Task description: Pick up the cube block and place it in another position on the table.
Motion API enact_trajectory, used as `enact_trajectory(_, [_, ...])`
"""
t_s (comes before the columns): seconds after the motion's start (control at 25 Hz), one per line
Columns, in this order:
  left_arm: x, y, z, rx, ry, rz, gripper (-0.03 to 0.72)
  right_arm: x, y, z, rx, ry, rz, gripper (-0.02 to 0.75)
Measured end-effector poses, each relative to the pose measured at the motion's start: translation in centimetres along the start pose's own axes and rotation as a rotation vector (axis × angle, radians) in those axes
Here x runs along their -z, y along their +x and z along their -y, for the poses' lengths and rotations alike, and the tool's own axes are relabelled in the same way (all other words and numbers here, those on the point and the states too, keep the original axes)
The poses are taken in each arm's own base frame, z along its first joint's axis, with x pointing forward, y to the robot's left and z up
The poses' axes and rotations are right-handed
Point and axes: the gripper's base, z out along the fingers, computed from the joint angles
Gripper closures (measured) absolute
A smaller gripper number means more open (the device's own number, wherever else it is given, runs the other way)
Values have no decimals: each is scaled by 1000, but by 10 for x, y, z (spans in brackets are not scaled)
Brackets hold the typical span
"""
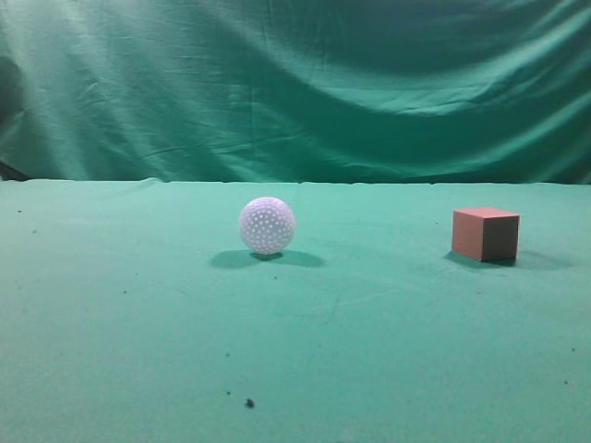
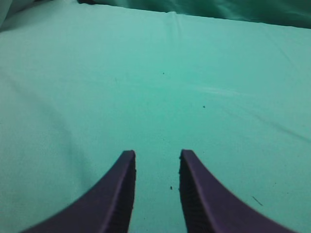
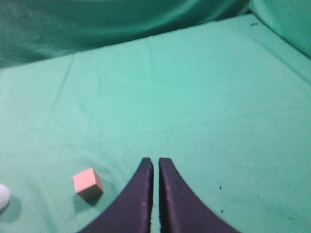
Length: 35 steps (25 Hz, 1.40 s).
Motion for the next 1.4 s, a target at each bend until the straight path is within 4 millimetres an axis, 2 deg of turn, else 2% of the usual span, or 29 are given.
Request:
enact_trajectory(0.2, [0, 0, 0, 0, 0, 0, 426, -16, -10, -24, 213, -188, -273, 738])
enact_trajectory(0.32, [0, 0, 0, 0, 0, 0, 426, -31, -19, -38, 301, -242, -422, 738])
enact_trajectory(0.52, [0, 0, 0, 0, 0, 0, 426, -68, -34, -63, 412, -246, -586, 738])
enact_trajectory(0.72, [0, 0, 0, 0, 0, 0, 426, -108, -37, -89, 497, -224, -691, 738])
enact_trajectory(0.88, [0, 0, 0, 0, 0, 0, 426, -137, -32, -104, 523, -222, -762, 524])
enact_trajectory(1.0, [0, 0, 0, 0, 0, 0, 426, -156, -26, -108, 531, -211, -805, 331])
enact_trajectory(1.08, [0, 0, 0, 0, 0, 0, 426, -168, -23, -110, 535, -205, -819, 235])
enact_trajectory(1.12, [0, 0, 0, 0, 0, 0, 426, -174, -20, -111, 535, -204, -821, 209])
enact_trajectory(1.4, [0, 0, 0, 0, 0, 0, 426, -211, 1, -114, 540, -194, -802, 220])
